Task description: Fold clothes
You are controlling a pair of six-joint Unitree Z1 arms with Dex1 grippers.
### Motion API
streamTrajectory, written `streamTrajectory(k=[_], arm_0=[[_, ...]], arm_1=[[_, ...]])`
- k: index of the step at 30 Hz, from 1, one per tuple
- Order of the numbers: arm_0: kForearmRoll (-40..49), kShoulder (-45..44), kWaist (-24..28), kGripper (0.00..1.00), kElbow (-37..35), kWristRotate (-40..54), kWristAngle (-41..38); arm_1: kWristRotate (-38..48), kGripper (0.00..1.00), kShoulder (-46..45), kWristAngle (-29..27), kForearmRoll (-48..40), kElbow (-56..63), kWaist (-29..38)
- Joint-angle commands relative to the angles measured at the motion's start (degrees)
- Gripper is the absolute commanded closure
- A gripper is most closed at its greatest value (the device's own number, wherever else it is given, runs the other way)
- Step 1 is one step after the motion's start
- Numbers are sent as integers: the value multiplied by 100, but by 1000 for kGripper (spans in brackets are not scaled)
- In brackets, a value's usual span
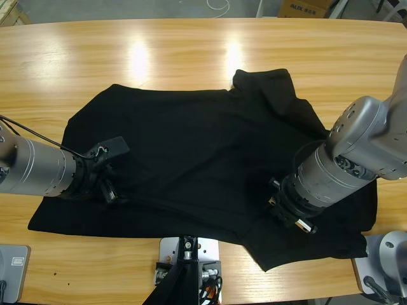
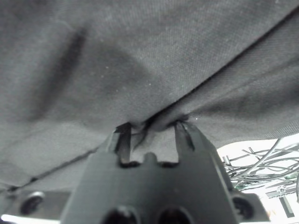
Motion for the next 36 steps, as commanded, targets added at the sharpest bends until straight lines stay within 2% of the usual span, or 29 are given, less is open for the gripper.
streamTrajectory(k=[1, 3, 12, 17, 26, 31, 36], arm_0=[[-97, 251, -68, 87, 202, -50, -138], [-97, 251, -89, 87, 221, -69, -143], [-164, 267, -216, 87, 269, -201, -152], [-246, 334, -254, 87, 297, -243, -152], [-431, 481, -312, 87, 288, -292, -96], [-396, 404, -312, 87, 304, -763, 634], [-401, 517, -312, 87, 235, -920, 823]], arm_1=[[-110, 933, 224, 56, -70, 96, 77], [-112, 1000, 204, 32, -62, 96, 102], [-325, 1000, -5, -304, -49, 26, 116], [-541, 1000, -186, -937, 844, -732, 116], [-734, 1000, 199, -893, 1030, -996, 116], [-734, 1000, 435, -842, 1309, -1003, 116], [-761, 1000, 389, -891, 1325, -982, 116]])
